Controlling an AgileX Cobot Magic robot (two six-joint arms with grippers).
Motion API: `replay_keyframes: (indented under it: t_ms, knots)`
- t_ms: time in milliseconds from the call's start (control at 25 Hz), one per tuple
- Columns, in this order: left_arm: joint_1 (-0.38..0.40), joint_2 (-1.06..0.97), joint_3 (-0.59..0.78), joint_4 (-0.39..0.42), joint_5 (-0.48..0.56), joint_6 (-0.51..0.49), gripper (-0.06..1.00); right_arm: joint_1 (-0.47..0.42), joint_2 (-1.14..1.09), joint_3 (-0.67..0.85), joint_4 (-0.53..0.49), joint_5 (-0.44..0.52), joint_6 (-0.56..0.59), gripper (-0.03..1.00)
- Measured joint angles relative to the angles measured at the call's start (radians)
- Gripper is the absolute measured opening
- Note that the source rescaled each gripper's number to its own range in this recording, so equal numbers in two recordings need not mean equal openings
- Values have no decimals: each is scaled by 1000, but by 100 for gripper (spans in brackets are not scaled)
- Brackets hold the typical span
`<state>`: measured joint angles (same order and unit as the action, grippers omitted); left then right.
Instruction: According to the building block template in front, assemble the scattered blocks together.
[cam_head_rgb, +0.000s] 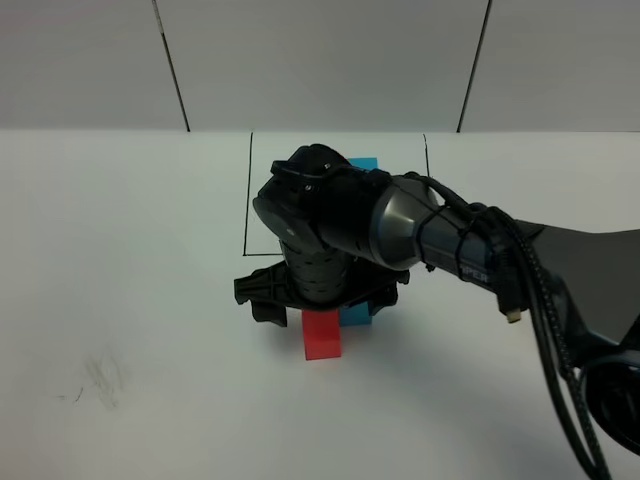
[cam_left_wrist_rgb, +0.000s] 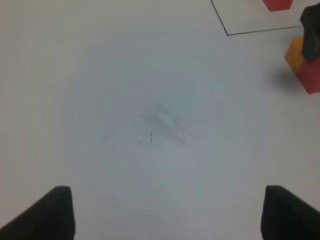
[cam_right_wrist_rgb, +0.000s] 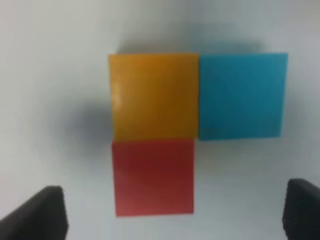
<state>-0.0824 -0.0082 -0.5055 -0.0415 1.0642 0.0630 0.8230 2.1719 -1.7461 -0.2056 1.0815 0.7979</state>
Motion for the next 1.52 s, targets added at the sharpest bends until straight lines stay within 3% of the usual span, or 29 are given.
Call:
replay_keyframes:
  t_ms: [280,560,920,1240,1520]
  knots:
    - [0,0,0,0,0,0,98,-31,-141,0,-90,59,-22,93]
    - [0,0,0,0,0,0,98,-164,-261,0,-129,113,-150,93]
    - [0,0,0,0,0,0,98,-443,-392,0,-109,109,-366,93]
    - [0,0,0,0,0,0,98,-710,-505,0,-35,74,-667,93]
    - [0,0,0,0,0,0,98,-857,-604,0,-29,81,-827,93]
